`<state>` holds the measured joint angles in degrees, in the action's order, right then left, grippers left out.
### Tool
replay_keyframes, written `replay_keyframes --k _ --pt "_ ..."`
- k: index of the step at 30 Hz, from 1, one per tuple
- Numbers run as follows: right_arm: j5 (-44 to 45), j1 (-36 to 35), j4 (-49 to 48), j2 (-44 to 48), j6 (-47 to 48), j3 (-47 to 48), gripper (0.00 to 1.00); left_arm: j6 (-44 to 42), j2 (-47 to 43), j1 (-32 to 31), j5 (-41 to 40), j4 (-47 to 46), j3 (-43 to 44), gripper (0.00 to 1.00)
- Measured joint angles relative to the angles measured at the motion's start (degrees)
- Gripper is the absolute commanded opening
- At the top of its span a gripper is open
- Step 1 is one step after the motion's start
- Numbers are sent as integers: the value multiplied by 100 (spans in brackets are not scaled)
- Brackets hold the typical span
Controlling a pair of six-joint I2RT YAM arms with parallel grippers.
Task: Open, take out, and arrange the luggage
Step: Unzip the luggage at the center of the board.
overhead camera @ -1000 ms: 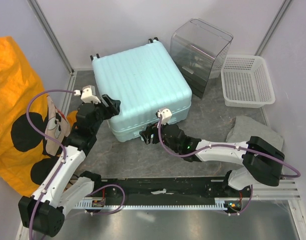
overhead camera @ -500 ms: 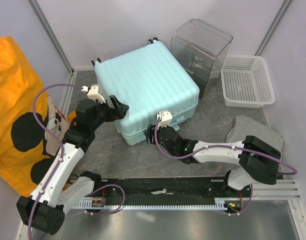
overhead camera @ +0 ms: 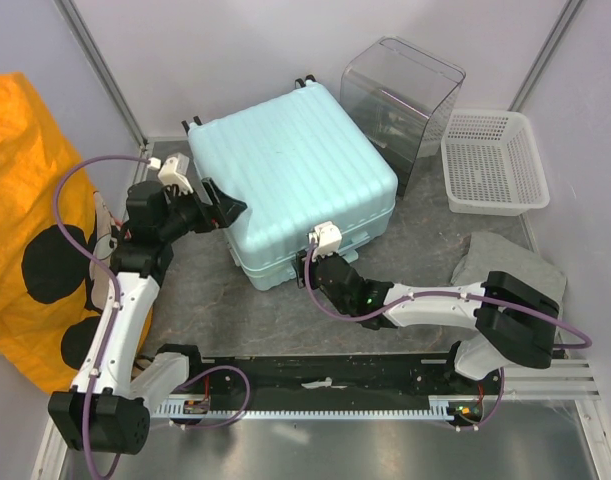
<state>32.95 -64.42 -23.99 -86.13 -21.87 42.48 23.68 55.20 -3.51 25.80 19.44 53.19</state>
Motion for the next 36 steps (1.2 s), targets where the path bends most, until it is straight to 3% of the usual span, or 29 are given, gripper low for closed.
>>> replay_keyframes --k 10,16,22,25,31,36 --pt "94 9 -179 -203 262 68 48 -46 177 170 74 -85 317 92" --pt "-85 122 -219 -271 450 70 37 -133 188 195 22 -136 284 92" --pt "-210 208 -203 -356 605 96 31 -170 262 269 13 -168 96 92" --pt "-219 210 -201 -361 664 96 24 -170 269 286 13 -170 33 92" --pt "-284 221 -151 -350 802 96 0 -170 273 291 17 -190 -17 92" --pt "-476 251 -173 -144 1058 -79 0 -170 313 308 33 -195 -17 92"
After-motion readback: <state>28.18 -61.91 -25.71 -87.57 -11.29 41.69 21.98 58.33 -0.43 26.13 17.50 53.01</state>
